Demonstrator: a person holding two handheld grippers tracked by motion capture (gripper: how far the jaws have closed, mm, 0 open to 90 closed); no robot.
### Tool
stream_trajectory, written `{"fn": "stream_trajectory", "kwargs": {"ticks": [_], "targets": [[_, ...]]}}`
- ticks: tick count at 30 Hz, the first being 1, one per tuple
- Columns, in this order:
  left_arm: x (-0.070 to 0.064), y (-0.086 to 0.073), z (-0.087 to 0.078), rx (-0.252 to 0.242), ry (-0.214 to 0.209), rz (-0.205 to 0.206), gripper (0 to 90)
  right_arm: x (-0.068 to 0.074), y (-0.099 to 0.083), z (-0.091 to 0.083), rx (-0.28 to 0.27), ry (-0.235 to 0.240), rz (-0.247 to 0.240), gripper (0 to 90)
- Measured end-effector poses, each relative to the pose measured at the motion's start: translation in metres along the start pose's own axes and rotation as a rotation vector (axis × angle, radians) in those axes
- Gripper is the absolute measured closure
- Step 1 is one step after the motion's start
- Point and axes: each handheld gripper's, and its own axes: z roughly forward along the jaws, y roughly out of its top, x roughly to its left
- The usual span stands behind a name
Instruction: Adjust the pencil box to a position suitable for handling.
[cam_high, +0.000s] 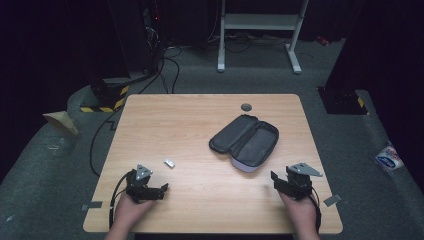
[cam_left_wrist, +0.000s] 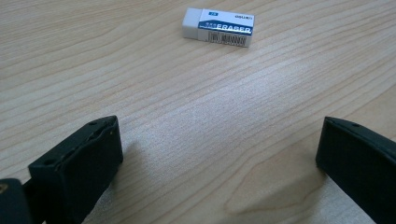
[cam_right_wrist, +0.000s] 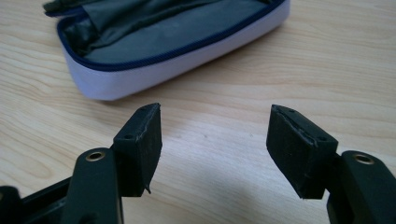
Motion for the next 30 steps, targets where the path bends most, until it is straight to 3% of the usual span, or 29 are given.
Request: {"fn": "stream_trajectory", "kwargs": {"ticks": [6, 18, 30], "targets": [[0.0, 0.0, 0.001, -0.004, 0.001, -0.001, 0.7, 0.011, 0.013, -0.003, -0.01, 0.041, -0.001, 34.7], [0.0, 0.0, 0.001, -0.003, -0.003, 0.0, 0.5, 0.048, 0.037, 0.009, -0.036, 0.103, -0.074, 38.9], [0.001, 0.001, 0.001, 0.0, -0.004, 0.006, 0.4, 0.061, 0.043, 0.026, -0.01, 0.145, -0.1, 45.7]]}}
